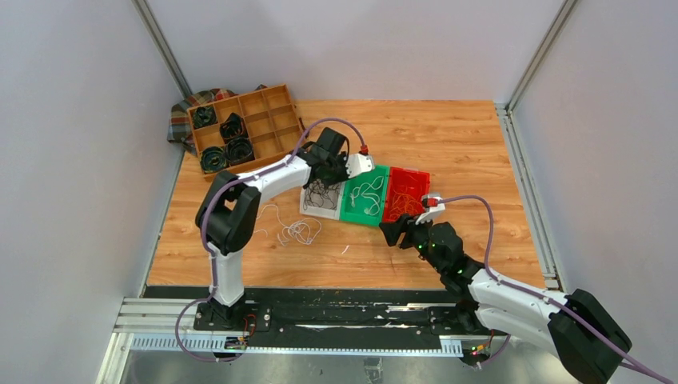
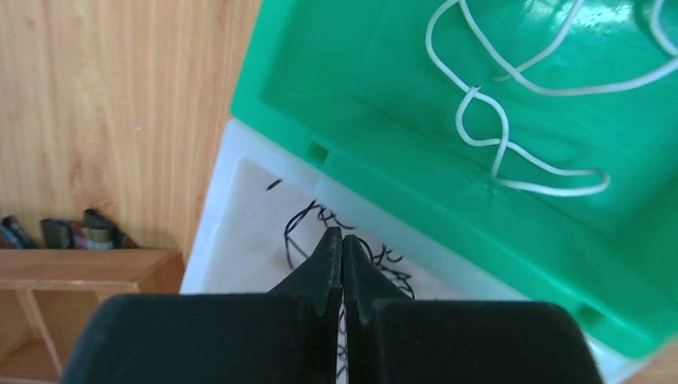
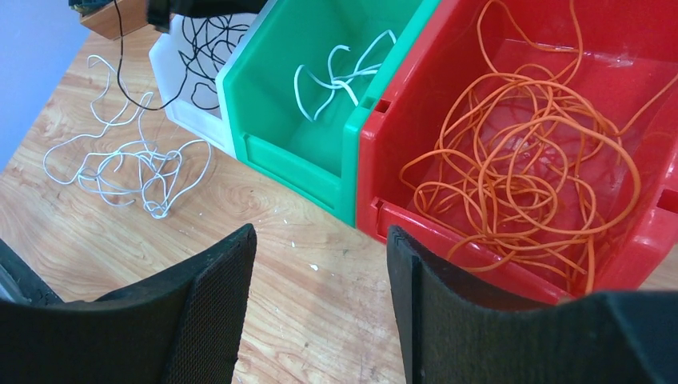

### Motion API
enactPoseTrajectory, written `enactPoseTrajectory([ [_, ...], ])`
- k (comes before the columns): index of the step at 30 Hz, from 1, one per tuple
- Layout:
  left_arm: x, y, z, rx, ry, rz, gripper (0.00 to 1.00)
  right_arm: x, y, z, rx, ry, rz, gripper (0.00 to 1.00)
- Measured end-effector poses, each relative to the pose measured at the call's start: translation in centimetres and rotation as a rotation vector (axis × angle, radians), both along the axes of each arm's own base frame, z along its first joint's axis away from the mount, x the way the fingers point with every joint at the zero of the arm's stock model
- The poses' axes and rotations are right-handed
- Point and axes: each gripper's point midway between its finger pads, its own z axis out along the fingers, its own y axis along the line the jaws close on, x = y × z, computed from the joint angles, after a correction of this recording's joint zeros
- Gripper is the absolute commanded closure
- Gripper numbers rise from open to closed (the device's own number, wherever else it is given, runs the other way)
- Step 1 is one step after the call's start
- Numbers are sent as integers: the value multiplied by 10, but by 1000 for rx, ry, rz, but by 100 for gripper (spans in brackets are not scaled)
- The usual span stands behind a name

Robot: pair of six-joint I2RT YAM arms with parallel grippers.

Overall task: Untangle the cables
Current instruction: Place the cable in the bin.

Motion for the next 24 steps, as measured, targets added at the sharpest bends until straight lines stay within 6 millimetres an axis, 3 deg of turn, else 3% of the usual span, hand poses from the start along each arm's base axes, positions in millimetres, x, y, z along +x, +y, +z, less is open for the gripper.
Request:
enactPoseTrajectory([
  [4,7,3,-26,47,31,7,95,0,0,1,6,-2,-2,39],
  [8,20,6,-29,66,53,26,59,1,0,2,14,-4,-5,40],
  [10,26,6,-20,59,54,33,44,1,0,2,16,-2,-4,40],
  [17,15,9,19,13,74,34,17,0,1,2,25,1,0,41],
  [24,11,9,62,8,76,24,12,0,3,3,34,-1,8,43],
])
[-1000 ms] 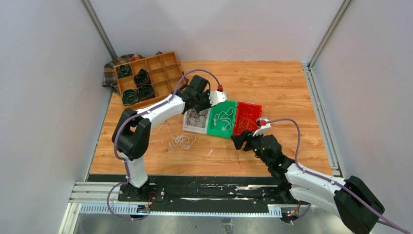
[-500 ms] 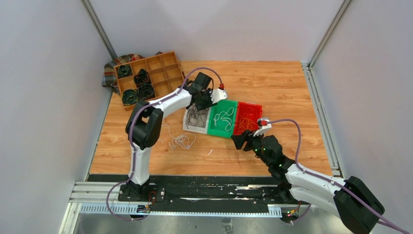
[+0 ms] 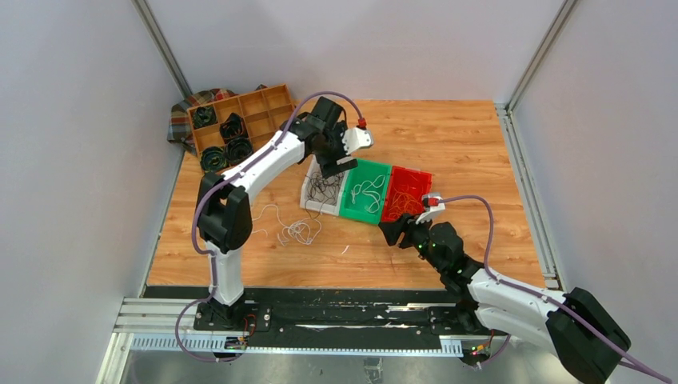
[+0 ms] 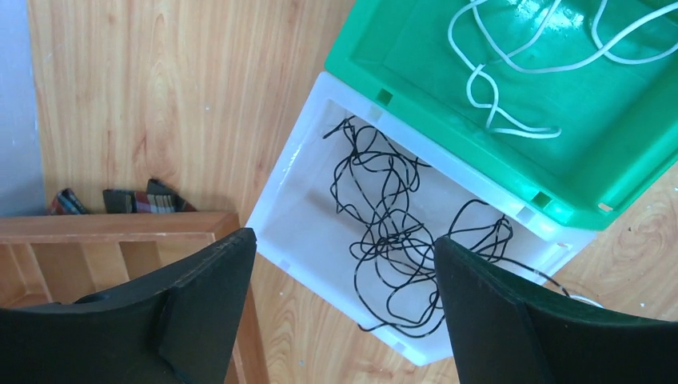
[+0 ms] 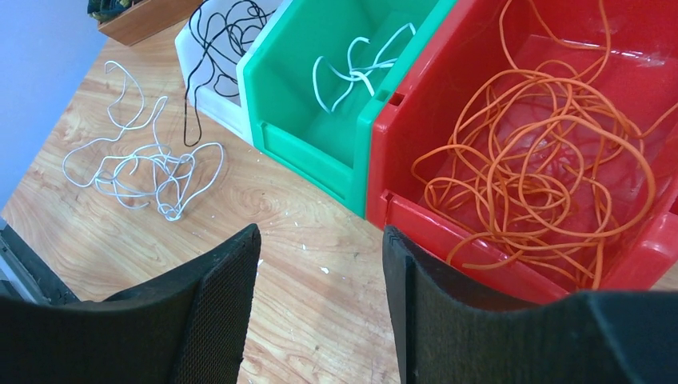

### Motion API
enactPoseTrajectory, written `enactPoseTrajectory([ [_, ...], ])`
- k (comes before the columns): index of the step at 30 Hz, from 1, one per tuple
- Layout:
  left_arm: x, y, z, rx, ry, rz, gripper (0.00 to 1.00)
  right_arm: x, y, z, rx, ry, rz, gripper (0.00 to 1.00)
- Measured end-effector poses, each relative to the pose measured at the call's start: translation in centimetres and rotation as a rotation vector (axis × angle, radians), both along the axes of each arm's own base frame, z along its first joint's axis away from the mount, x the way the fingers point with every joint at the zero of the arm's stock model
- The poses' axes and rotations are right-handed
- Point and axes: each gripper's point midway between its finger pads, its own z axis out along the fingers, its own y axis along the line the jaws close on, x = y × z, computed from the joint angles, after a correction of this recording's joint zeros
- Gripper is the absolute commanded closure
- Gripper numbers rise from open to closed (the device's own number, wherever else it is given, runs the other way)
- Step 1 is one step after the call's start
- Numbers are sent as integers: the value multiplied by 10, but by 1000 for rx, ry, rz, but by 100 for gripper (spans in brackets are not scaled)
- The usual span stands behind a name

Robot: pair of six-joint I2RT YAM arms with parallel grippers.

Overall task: Untangle the cables
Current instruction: Place the cable in the bin.

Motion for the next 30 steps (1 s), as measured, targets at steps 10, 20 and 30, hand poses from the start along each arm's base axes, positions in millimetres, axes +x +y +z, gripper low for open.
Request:
enactPoseTrajectory([
  [10,-26,13,42,-25,6,21,9,-1,1,-1,0,4,8,43],
  [20,-117,29,-3,-60,270,40,11,-1,2,-1,1,5,14,44],
  [30,-93,21,-46,-47,228,171,34,-1,2,-3,-3,9,14,44],
])
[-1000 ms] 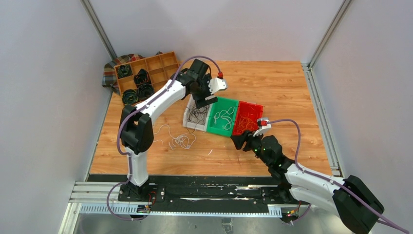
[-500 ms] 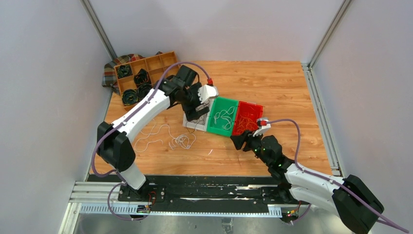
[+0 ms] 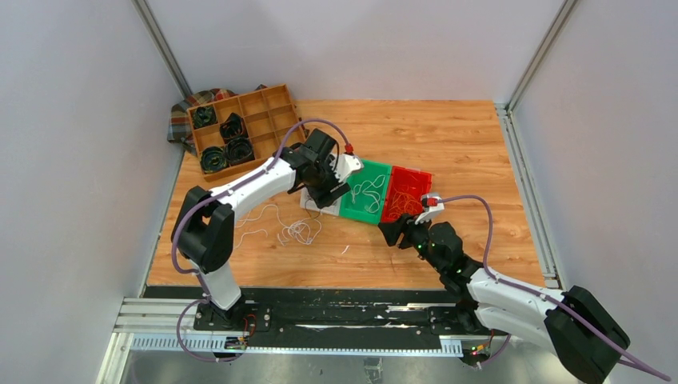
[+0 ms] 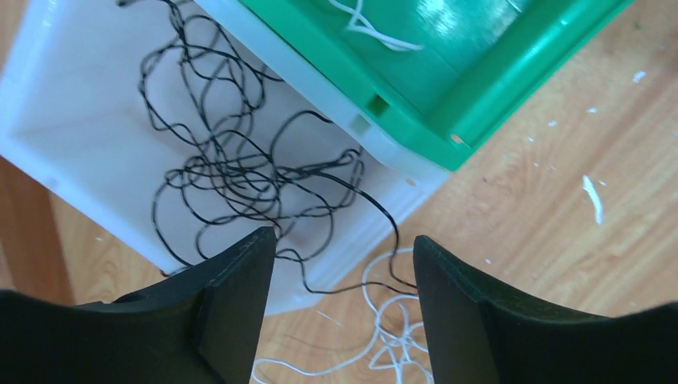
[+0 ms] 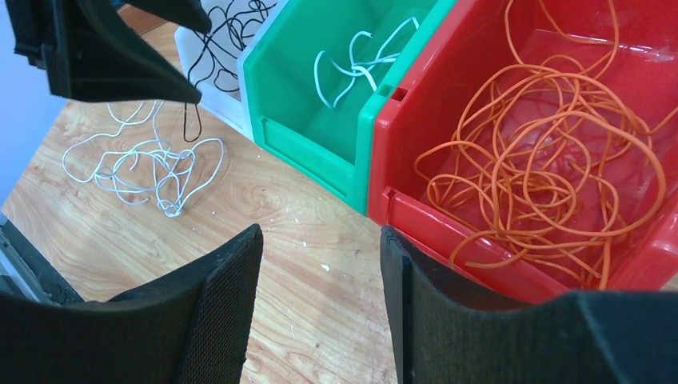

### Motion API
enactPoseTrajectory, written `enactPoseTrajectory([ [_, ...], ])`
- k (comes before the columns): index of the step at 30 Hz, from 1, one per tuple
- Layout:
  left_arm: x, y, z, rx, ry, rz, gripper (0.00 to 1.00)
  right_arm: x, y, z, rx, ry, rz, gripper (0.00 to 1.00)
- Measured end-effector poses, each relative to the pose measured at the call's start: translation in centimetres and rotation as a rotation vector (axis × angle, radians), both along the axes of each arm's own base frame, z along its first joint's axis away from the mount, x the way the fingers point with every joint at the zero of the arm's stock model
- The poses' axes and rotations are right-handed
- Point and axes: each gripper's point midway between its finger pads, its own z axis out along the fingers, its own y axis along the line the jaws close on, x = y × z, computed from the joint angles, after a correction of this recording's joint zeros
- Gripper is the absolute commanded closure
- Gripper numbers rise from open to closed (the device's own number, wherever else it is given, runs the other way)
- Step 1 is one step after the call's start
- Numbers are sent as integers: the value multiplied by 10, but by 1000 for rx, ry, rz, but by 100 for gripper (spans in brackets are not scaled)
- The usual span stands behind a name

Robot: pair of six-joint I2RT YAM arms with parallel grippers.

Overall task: Untangle the cables
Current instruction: Place the cable in the bin.

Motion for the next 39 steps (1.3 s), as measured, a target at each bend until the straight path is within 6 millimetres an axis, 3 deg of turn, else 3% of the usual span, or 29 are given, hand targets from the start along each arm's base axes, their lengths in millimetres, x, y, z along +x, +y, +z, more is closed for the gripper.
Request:
enactPoseTrajectory([
  [5,13,-3,1,-7,-57,9,54,0,0,-1,-2,3,-1,46],
  [9,14,-6,-3,-4,-47,-12,84,1,-1,-1,-1,5,-7,48],
  [12,18,-8,-4,10,-46,-36,98,1,-1,-1,1,6,-7,49],
  [16,33,-13,11,7,-110,-54,99,2,-2,-1,3,8,-11,49],
  [22,69,-32,50,-42,-249,-63,99,2,-2,-1,4,9,-7,49],
  [24,76,-34,52,-57,-270,-58,99,1,-2,-2,4,9,-6,49],
  [30,85,-28,29,-35,-266,-42,99,3,-4,-2,8,11,-15,49],
  [39,88,10,-26,37,-219,43,99,3,-4,-3,18,20,-16,49],
])
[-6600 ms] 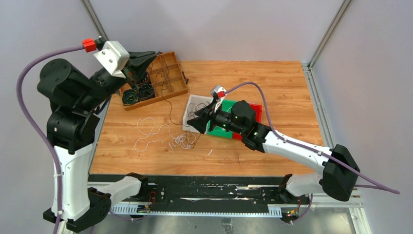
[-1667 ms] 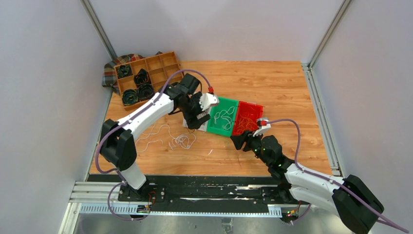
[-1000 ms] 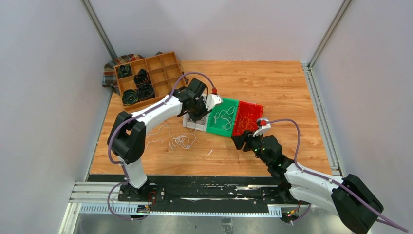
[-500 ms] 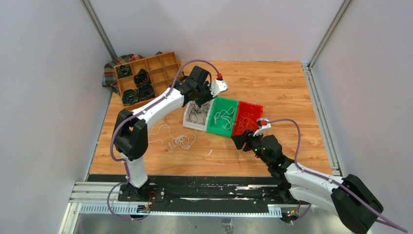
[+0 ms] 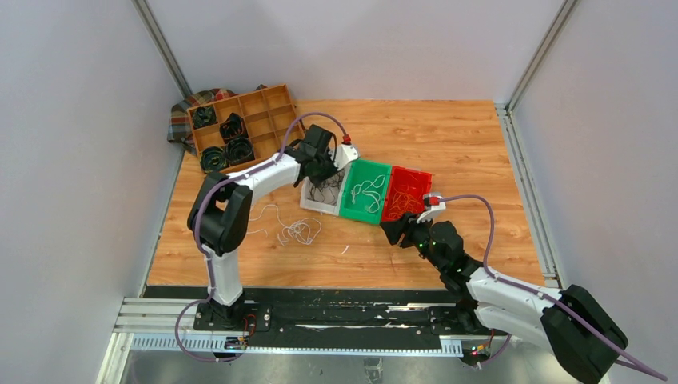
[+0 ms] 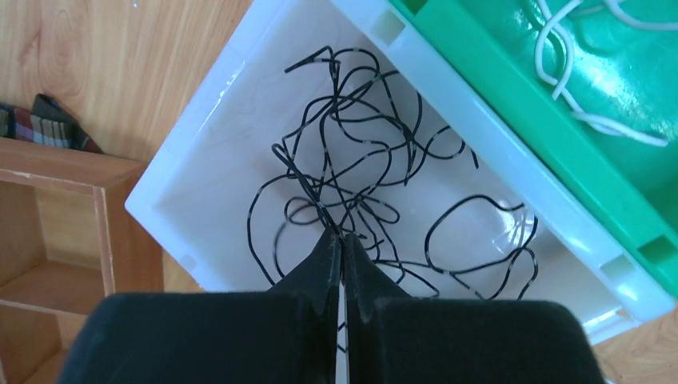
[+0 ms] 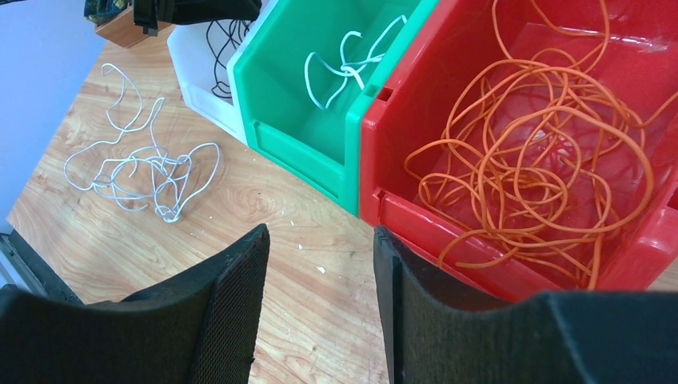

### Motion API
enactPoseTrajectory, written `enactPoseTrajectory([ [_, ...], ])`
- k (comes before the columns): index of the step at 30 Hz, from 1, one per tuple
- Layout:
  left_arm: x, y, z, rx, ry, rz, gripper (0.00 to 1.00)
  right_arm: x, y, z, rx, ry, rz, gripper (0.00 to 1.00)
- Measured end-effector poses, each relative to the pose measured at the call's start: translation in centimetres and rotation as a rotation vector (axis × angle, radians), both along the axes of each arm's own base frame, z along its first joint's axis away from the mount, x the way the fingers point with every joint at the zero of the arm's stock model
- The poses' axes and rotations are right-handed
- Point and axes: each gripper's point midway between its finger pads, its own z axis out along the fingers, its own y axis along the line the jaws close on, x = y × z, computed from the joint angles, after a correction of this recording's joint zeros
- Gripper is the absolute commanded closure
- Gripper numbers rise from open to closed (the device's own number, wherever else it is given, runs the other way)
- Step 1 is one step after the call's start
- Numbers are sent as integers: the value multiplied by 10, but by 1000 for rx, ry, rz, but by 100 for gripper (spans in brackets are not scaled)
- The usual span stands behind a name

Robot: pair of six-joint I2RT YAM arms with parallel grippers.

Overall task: Untangle the cables
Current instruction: Place the cable in the bin.

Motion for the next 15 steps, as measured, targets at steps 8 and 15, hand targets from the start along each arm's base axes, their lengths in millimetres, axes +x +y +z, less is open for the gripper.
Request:
enactPoseTrajectory([
  [8,2,-17,-9,-47,2,5,73,1,-1,0,6,3,-4,50],
  [15,-5,-20,-15,-3,45,8,43,1,-1,-1,5,7,-6,50],
])
